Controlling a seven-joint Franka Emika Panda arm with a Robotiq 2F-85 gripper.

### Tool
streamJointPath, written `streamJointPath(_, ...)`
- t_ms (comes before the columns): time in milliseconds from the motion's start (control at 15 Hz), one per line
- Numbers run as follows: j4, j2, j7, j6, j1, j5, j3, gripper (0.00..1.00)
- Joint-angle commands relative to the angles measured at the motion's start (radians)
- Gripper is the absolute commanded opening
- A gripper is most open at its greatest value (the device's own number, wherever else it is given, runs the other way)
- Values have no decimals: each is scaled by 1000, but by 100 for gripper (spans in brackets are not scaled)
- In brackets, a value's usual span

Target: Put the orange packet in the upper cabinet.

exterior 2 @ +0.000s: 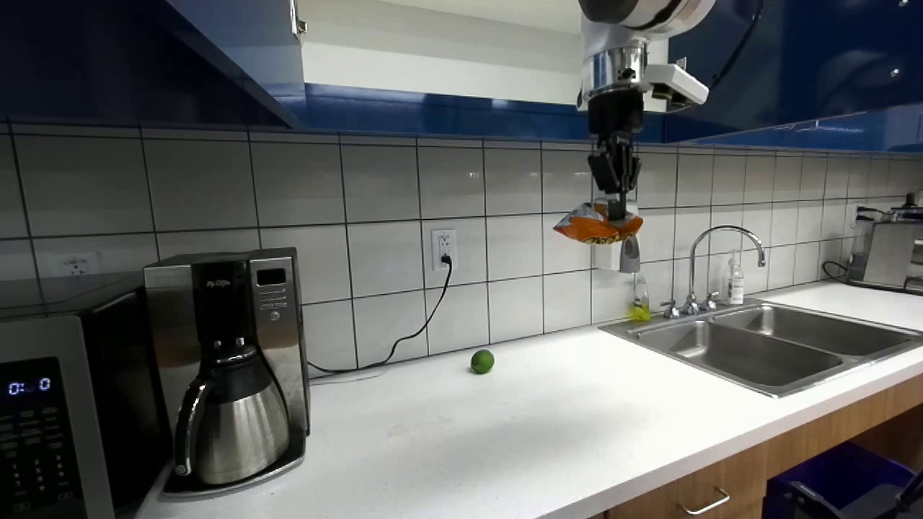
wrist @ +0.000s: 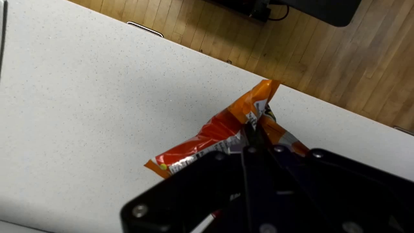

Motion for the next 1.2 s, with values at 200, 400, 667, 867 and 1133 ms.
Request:
streamJointPath(200, 200, 3, 44, -146, 31, -36, 12, 0)
streamJointPath(400, 291, 19, 52, -180, 31, -42, 16, 0)
streamJointPath(667, 409, 41, 59, -221, 31, -61, 27, 0)
streamJointPath(867, 491, 68, 58, -246, 31, -80, 35, 0)
streamJointPath(1133, 616, 129, 49, -262, 30, -109, 42, 0)
